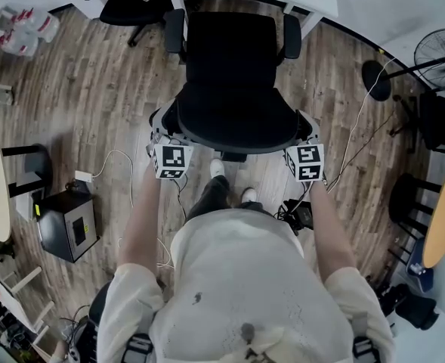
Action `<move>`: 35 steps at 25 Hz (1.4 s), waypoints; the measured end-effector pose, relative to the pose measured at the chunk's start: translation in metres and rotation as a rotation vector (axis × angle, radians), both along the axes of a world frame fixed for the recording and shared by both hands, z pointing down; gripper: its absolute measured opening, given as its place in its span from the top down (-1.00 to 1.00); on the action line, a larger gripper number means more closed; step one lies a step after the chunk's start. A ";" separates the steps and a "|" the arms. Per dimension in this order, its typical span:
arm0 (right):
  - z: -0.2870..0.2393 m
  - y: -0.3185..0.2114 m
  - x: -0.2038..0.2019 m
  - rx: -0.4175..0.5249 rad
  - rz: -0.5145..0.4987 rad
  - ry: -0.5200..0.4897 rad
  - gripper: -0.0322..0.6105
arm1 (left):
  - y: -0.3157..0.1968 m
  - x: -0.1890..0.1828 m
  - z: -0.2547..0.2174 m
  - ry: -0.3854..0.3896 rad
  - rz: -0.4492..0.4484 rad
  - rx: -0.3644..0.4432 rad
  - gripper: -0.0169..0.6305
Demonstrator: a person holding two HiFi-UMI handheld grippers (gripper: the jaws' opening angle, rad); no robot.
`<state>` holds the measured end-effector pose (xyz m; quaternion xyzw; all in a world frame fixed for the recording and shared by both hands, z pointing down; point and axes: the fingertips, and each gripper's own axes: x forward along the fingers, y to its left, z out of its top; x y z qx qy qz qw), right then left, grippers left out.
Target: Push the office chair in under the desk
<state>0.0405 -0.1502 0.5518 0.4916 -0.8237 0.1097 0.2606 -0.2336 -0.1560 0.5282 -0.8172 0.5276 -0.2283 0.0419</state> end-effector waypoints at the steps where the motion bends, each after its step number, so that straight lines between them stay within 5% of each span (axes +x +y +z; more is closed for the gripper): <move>1: 0.000 0.000 -0.003 0.003 0.005 -0.001 0.11 | -0.002 -0.003 0.000 -0.001 0.005 0.002 0.20; 35: 0.008 -0.062 -0.020 0.027 0.061 0.018 0.10 | -0.080 -0.018 0.006 0.005 0.073 0.040 0.20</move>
